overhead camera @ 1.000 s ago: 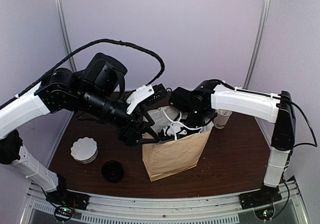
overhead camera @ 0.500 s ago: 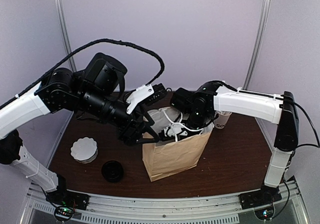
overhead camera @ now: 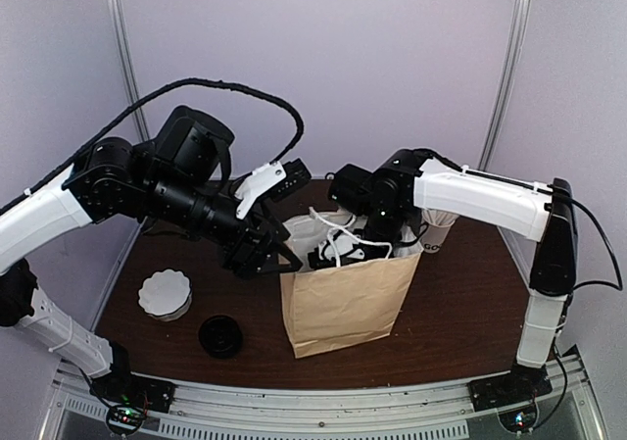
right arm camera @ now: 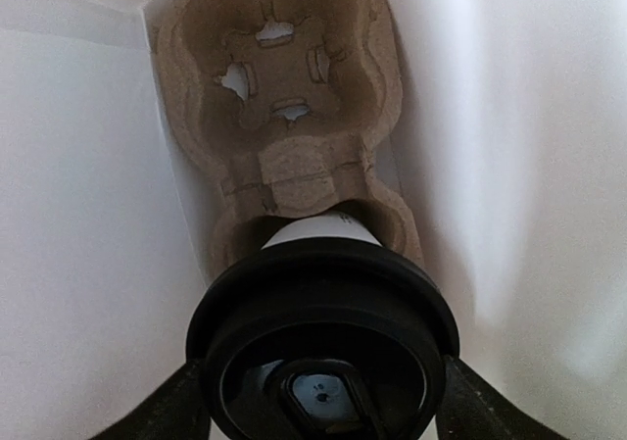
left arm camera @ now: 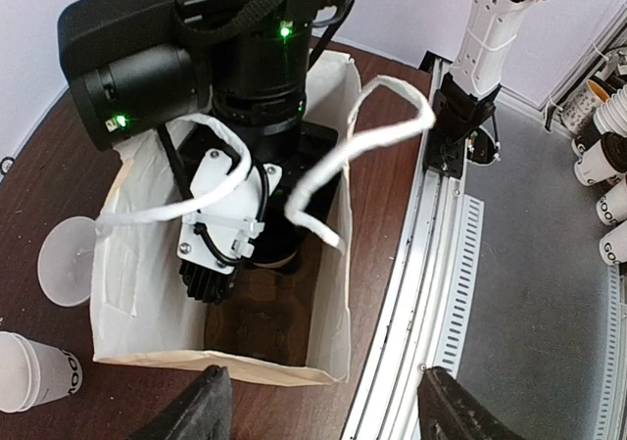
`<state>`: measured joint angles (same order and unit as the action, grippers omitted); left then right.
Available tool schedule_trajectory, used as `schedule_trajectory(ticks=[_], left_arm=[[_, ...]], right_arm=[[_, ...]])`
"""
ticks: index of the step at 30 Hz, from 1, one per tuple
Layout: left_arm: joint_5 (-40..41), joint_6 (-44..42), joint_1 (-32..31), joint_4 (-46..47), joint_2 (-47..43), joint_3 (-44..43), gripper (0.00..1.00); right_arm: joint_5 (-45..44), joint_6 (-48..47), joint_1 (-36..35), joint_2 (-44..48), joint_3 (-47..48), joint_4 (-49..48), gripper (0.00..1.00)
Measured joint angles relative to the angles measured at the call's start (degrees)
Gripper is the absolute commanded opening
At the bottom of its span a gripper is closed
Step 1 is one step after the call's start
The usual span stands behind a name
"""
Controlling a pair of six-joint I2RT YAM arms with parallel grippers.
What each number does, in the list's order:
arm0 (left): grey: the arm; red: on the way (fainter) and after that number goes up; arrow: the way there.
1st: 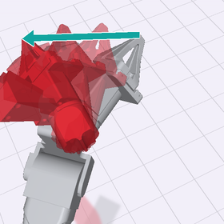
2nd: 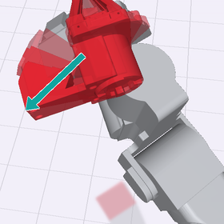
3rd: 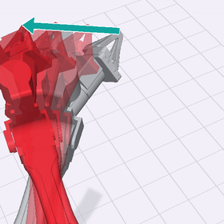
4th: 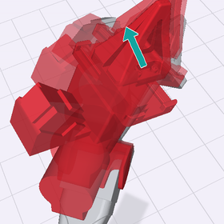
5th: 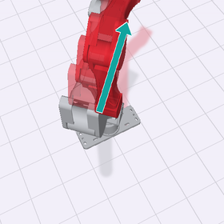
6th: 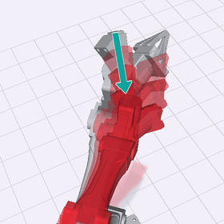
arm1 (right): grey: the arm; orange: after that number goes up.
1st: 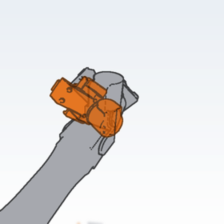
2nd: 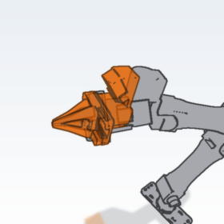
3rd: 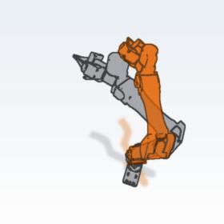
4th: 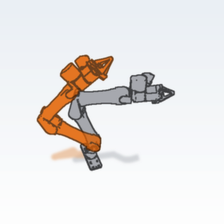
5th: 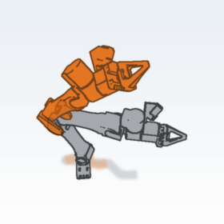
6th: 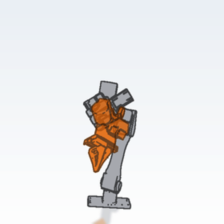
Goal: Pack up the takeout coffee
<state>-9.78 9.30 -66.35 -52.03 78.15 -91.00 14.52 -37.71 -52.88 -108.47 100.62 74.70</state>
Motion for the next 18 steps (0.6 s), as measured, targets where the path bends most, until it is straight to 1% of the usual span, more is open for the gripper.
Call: schedule_trajectory(ticks=[7,14,18], left_arm=[[-0.31,0.00,0.24,0.20,0.04,0.90,0.69],[-0.07,-0.04,2.03,0.09,0.04,0.90,0.69],[0.76,-0.70,4.33,-1.14,0.31,0.20,0.70]], right_arm=[[-0.02,0.83,-1.46,1.40,0.70,1.75,0.90],[-0.48,0.90,-1.73,4.35,2.23,2.60,0.91],[-0.61,0.68,-1.73,5.86,4.66,2.91,0.92]])
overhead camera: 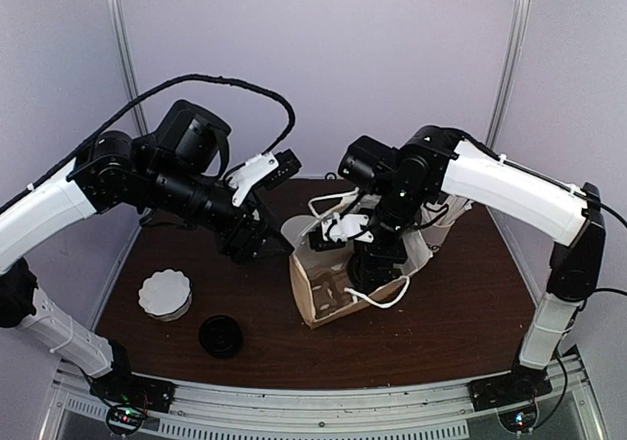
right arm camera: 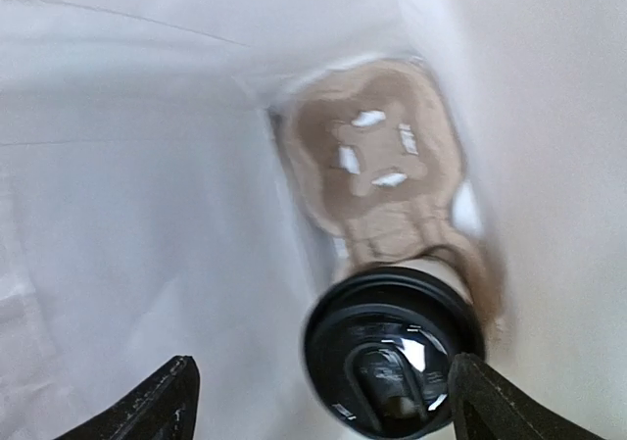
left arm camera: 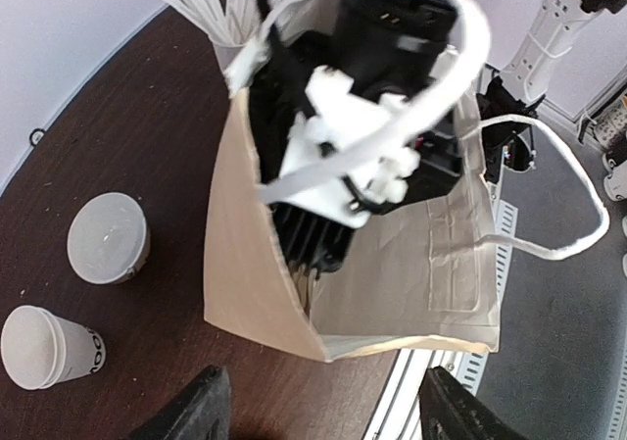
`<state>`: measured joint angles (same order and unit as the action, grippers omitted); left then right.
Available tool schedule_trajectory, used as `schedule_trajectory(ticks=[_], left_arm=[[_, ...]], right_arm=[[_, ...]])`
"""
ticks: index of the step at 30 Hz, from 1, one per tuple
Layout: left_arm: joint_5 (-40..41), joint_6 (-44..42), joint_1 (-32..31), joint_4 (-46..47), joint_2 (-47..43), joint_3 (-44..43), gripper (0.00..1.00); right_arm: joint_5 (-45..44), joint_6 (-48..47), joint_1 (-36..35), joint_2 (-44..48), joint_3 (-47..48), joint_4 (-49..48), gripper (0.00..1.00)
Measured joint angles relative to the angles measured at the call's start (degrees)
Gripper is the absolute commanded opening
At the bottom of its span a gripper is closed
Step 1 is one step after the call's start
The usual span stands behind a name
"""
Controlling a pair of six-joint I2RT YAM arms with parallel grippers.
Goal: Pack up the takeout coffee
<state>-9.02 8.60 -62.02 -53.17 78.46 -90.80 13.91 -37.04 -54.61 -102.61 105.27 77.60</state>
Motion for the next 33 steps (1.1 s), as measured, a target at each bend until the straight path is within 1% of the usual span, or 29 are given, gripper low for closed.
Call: schedule_trajectory(ticks=[5,13,19,27,33], left_arm=[[-0.52,-0.52,3.72,-1.11,3.91,-5.31,0.70],[-2.60,-1.84,3.96,-0.02,11.23,-7.89,0.69],[-0.85,-2.99,3.89,0.15,11.69,-8.48,0.69],[-0.11,-4.72,3.89,-1.40,15.26,-13.33,0.69],[-0.90,-5.31,3.87,1.01,16.28,-13.92,0.69]], right_arm=[[0.24,-0.13,0.00,1.27,1.81,0.02,0.90],[0.66,-0.07,0.00,1.31,1.64,0.33,0.89],[0.66,-0.04,0.22,1.31,1.55,0.57,0.89],[-0.81,0.11,1.01,1.97,1.57,1.40,0.88],[-1.73,-0.59,2.14,3.30,1.57,2.93,0.87]])
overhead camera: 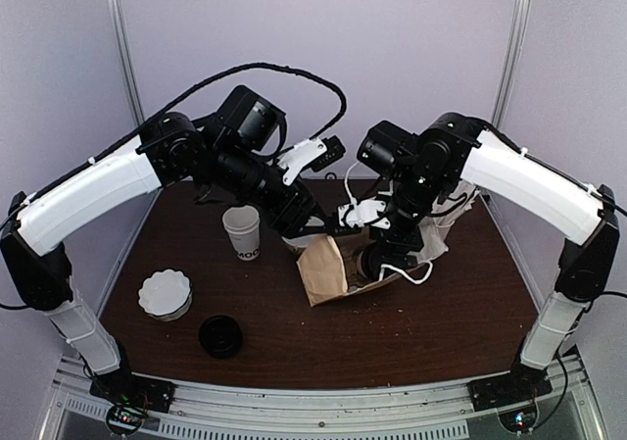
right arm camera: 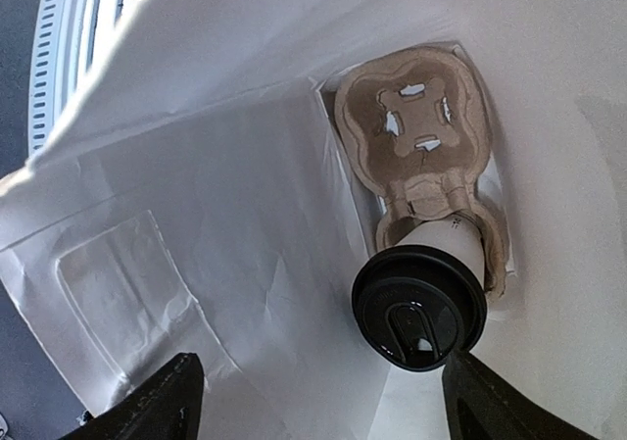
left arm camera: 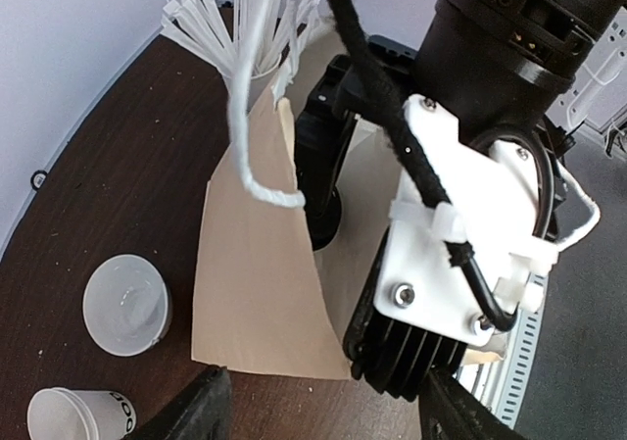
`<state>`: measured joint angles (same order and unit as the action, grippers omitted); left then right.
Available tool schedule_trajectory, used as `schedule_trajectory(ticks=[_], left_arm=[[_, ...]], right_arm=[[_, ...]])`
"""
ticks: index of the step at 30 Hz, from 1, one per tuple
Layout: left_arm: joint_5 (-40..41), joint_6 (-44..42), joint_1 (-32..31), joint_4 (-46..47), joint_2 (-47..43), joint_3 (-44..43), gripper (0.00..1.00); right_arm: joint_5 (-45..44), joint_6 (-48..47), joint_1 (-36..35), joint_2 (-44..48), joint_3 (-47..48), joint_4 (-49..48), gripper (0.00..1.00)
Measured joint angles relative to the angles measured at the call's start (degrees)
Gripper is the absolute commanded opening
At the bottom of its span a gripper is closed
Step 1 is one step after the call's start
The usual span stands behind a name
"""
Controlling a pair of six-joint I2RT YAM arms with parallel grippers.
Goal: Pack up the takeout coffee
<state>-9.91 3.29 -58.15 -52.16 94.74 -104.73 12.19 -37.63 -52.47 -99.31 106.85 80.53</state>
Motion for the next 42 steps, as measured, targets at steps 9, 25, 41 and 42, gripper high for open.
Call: schedule_trajectory(ticks=[9,25,41,42], left_arm=[[-10.27,0.00,0.02,10.43,-2.67,6.38,0.69],[-0.90,3.04,0.04,12.04,6.01,2.21,0.55],[7.74,3.21,0.04,10.73,9.60,-2.86,0.00],[7.61,3.10,0.04,10.64,9.60,-2.86,0.00]], right_arm=[[5.90,-3.96,2.69,5.18,0.00,2.60,0.84],[10.40,-4.63,5.44,6.21,0.17,2.19,0.83],[12.72,-7.50,7.56,9.79,0.33,4.28,0.81],[13.18,-8.33,8.28,10.45,0.63,5.16,0.82]])
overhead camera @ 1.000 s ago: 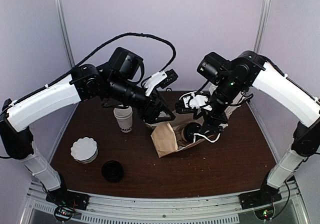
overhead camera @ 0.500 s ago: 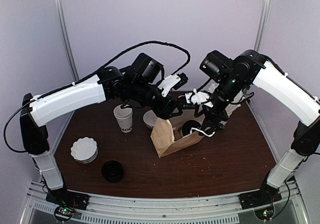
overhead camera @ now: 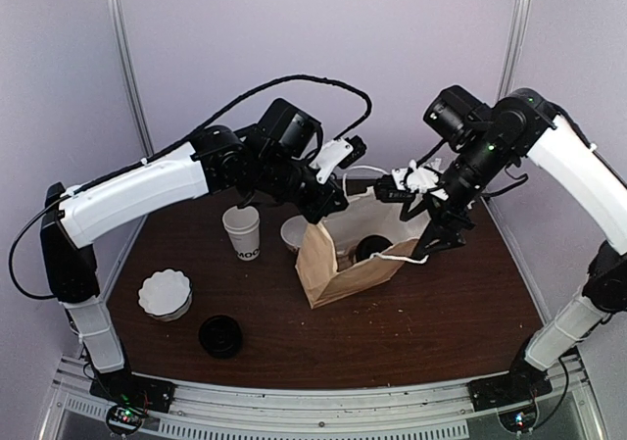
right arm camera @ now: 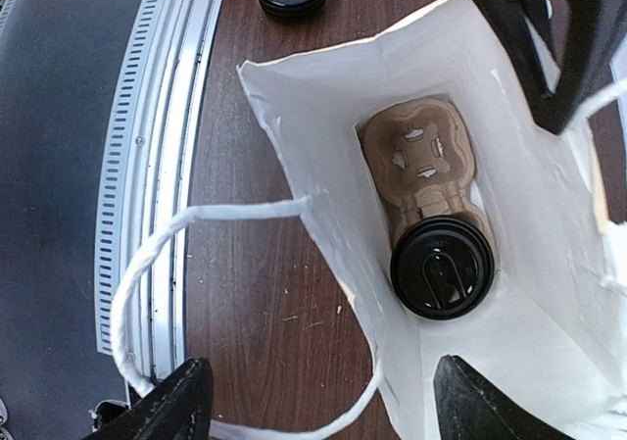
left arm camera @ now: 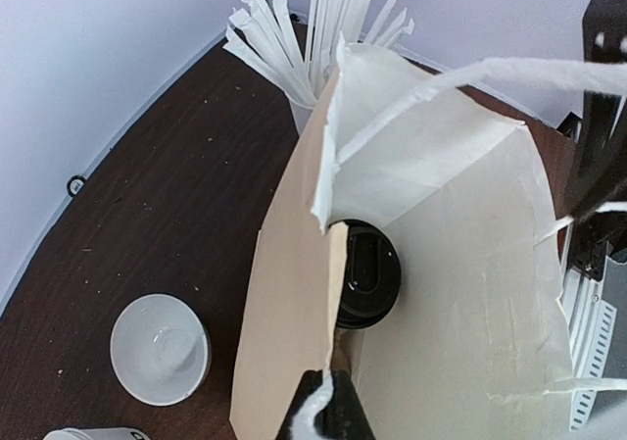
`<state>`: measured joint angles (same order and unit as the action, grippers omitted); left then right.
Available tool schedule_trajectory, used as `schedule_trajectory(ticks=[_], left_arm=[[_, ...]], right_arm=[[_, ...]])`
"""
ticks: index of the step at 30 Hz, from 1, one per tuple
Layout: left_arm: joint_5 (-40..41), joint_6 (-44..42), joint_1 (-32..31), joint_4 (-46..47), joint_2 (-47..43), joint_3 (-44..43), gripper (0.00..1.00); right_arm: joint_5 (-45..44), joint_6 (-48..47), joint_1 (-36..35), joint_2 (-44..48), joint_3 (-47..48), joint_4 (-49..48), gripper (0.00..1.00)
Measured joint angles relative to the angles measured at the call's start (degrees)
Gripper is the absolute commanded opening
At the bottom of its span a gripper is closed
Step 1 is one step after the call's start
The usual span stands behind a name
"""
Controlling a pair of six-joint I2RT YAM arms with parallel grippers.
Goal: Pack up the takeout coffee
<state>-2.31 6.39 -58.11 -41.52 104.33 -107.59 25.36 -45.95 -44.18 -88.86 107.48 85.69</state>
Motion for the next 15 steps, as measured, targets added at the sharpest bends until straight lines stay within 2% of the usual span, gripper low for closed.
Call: schedule_trajectory(ticks=[8,15], left_arm=[[-1.79,-0.63,-0.59,-0.17,-0.96,0.66,0.00],[-1.38,-3.39,-6.51,-0.48,-8.17,9.11,0.00]], right_arm=[[1.90,-6.27,9.90,7.13,5.01,6.21,0.83],[2.71,-6.14,20.98,12.07,0.81,3.98,0.83]])
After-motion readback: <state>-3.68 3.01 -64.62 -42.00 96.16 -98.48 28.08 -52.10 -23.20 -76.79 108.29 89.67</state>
